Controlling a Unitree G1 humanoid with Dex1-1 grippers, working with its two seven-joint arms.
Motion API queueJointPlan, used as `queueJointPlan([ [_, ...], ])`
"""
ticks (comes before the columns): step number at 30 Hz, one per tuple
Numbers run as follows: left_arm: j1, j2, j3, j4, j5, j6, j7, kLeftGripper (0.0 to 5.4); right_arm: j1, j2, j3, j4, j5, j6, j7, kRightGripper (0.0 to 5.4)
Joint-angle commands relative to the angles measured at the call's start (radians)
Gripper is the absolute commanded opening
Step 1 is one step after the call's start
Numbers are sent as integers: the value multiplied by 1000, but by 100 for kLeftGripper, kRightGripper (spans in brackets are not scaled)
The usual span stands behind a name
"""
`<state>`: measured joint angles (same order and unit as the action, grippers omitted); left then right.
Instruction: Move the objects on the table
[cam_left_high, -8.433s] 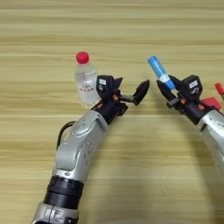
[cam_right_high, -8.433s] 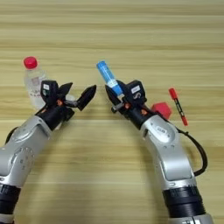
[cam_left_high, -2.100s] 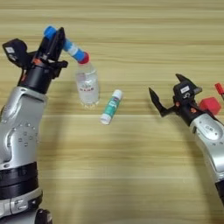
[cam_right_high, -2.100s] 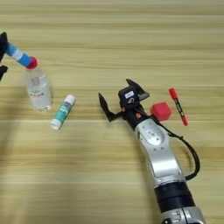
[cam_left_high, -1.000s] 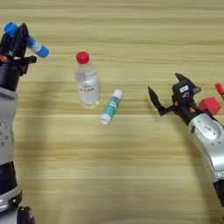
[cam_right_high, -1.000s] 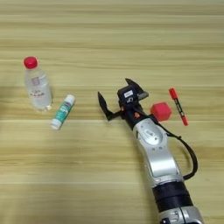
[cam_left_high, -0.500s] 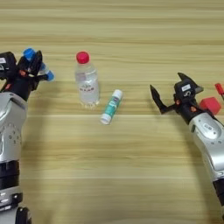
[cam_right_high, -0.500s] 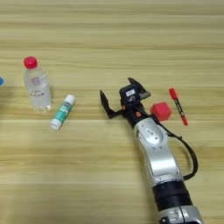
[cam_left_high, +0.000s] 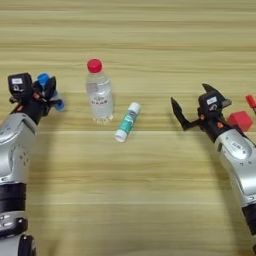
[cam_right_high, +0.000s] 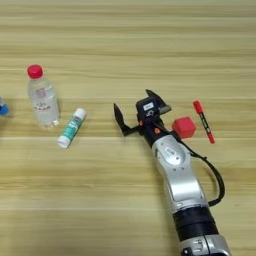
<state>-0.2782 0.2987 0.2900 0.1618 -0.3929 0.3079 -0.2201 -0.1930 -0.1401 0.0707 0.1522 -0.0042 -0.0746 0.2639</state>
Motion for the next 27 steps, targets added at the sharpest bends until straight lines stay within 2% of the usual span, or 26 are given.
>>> queueJointPlan([
  [1,-12,17,-8,7,19,9,-10,132,-14,4,-3,-6,1,9,-9,540],
  [6,52,25,-2,-59,-19,74,-51,132,-12,7,0,-10,-2,12,-12,540],
  [8,51,29,-8,-51,-18,93,-70,132,-12,7,1,-10,-2,13,-13,540],
  [12,5,28,-17,50,-8,113,-105,132,-14,10,5,-12,-3,14,-19,540],
  [19,-74,31,-65,258,32,109,-171,132,-17,15,9,-10,-5,15,-23,540],
  [27,-169,36,-113,481,89,45,-208,132,-18,17,9,-11,-5,16,-24,540],
])
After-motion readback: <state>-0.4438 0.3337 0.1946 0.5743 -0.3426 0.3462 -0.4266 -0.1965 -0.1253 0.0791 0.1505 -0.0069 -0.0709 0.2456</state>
